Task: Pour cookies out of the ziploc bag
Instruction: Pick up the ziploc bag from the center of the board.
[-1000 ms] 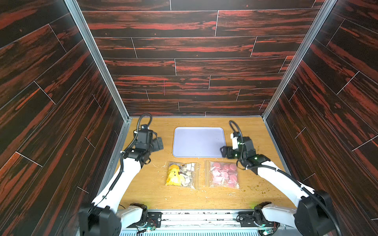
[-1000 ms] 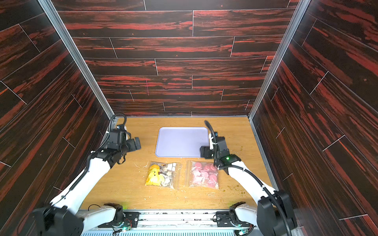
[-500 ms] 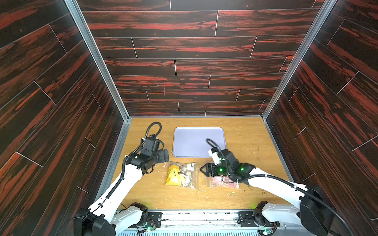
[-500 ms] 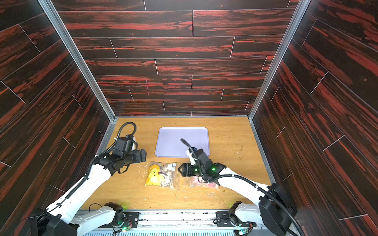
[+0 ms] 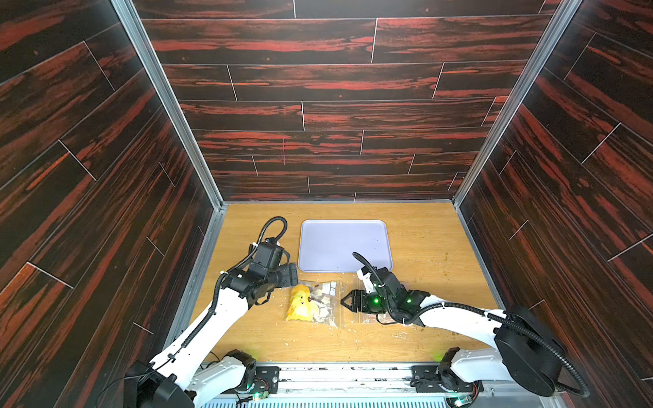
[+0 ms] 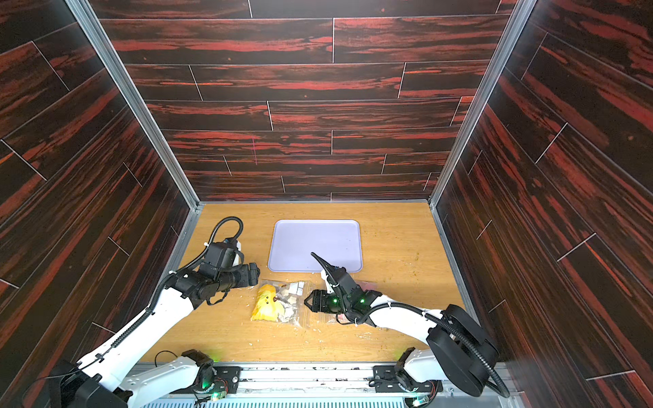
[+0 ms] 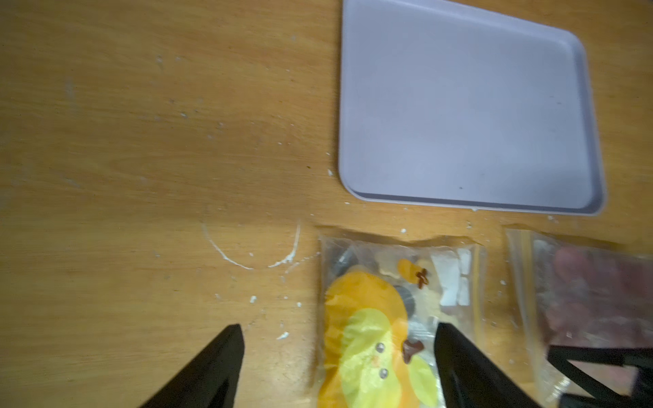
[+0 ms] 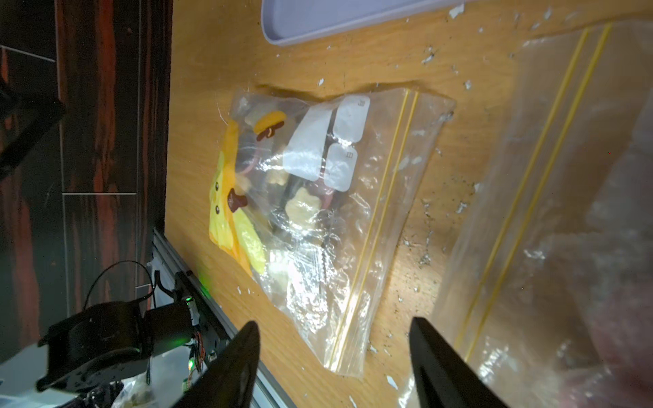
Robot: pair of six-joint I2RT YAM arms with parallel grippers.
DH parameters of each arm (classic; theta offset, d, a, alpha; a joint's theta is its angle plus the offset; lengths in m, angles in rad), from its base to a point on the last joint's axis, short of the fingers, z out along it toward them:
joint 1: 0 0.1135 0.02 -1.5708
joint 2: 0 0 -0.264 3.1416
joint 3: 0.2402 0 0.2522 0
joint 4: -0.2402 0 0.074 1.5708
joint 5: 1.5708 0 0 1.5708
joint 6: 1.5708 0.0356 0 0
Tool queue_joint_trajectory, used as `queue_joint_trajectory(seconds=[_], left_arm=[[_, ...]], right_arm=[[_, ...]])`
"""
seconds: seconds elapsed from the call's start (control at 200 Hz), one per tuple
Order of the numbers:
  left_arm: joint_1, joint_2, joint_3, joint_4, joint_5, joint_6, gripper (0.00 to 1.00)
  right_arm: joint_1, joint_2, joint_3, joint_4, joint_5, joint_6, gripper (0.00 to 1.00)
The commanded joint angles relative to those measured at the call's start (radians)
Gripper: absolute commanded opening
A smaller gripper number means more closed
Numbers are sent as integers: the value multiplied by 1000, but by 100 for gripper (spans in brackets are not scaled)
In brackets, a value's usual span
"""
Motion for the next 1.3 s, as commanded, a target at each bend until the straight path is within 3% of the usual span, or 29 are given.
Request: queue_joint_trajectory(seconds=[0.0,0.145,0.556,1.032,1.298], left_arm=[[-13,-20,-11,38,116,-81,85],[-55,-10,-40,199,221,-182,83],[-222,222,-41,471,279,-329,76],[-352,549,33,681,306,-403,68],[-374,662,22,793,341,-472,64]], right_arm=[[8,-44,38,-100,88,-2,68],[8,-80,75,-256,182,-46,68],[-19,-248,92,-480,368,-133,83],[-286,-460,4,-545,239,-172,83],[-357,-487,-34,-516,161,-175,83]])
